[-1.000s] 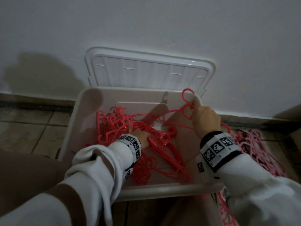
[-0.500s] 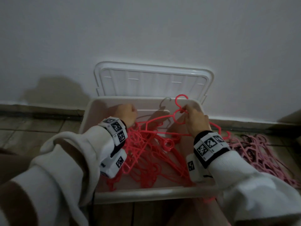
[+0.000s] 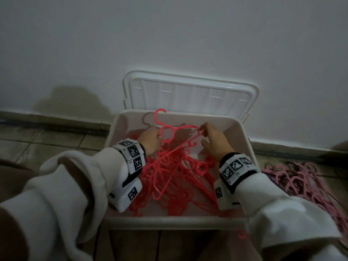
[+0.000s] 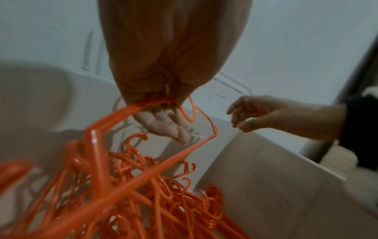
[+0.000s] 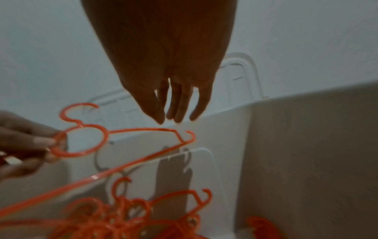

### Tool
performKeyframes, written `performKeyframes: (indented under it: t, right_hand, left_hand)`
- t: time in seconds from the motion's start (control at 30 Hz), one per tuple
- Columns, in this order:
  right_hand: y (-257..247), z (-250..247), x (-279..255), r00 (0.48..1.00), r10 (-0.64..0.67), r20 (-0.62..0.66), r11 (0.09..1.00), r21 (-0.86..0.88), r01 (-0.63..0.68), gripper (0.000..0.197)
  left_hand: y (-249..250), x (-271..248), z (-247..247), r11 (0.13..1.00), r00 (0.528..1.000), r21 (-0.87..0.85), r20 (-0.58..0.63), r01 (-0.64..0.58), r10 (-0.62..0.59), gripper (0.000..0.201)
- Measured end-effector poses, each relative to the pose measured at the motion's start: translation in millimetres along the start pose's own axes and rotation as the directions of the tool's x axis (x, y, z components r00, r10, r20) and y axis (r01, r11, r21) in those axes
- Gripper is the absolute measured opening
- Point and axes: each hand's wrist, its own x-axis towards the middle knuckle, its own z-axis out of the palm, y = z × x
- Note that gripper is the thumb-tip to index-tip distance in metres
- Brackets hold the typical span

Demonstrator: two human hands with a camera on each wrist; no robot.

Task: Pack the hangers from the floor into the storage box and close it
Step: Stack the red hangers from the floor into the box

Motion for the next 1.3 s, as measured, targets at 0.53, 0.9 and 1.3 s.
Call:
performKeyframes:
  t: [0.53, 0.9, 1.3]
  right_hand:
    - [178, 169, 39, 0.757, 0.373, 0.537, 0.885, -0.452, -0.115, 0.098]
    - [46, 56, 16, 0.797, 0.398, 0.454, 0.901, -0.356, -0.247, 0.036]
    - [42, 15, 14, 0.851, 0.392, 0.351, 0.828, -0.537, -0.160, 0.036]
  left_hand:
    - [-2, 22, 9, 1.000, 1.000, -0.008, -0.007, -0.026, 0.026, 0.040]
    - [-6, 35, 14, 0.996, 0.999, -0.082, -0.019, 0.037, -0.039, 0.028]
    - [0, 25, 8, 0.991, 0.998, -0.130, -0.069, 0.002, -0.011, 0.030]
